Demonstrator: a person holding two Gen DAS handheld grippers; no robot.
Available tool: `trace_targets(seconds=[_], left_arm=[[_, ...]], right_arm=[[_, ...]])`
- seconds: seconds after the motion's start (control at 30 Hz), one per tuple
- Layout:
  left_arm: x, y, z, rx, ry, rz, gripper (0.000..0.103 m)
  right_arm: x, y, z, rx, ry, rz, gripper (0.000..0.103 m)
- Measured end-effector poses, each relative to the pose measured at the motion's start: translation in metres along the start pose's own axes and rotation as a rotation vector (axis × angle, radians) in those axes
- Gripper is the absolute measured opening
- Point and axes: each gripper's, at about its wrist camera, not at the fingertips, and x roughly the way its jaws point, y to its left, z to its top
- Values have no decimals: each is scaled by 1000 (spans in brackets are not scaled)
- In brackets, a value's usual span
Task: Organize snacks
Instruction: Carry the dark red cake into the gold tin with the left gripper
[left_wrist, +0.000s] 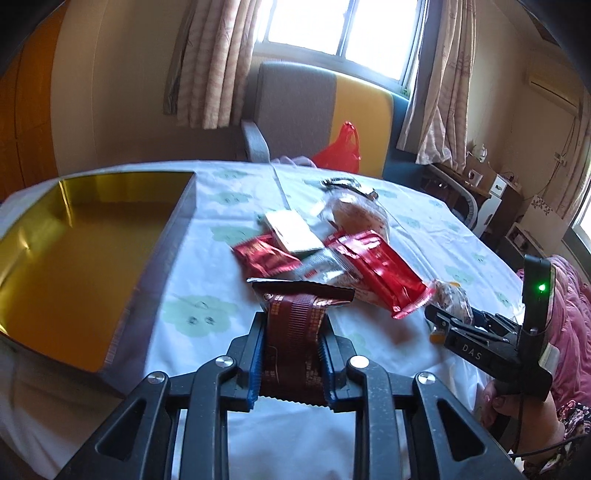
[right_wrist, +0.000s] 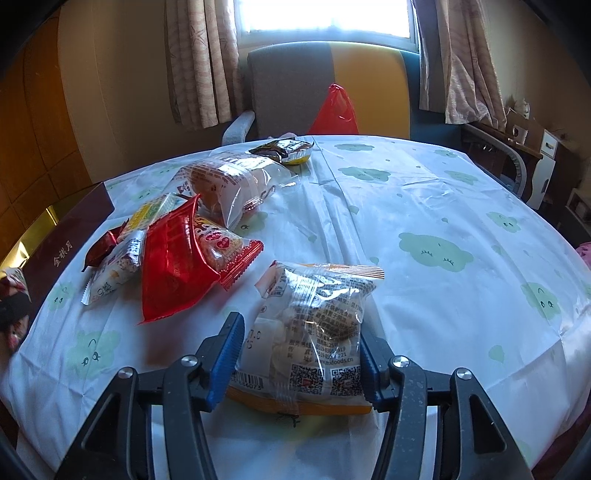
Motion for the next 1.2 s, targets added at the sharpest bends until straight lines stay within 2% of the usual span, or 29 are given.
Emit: trace_targets(seconds=[0.23,0.5,0.87,1.2], left_arm=[[-16,28,12,-31,-47,51,26],[-28,66,22,-111,-83,106,26],[-21,109,21,-153,-44,213,26],[-14,128,16,-169,-19,231,26]], right_arm=[[-1,2,-1,0,4,-7,57],[-3,6,-3,-8,7,-20,57],[-10,9,-6,-5,5,-34,55],[-18,8,-8,31,-10,-29,51]])
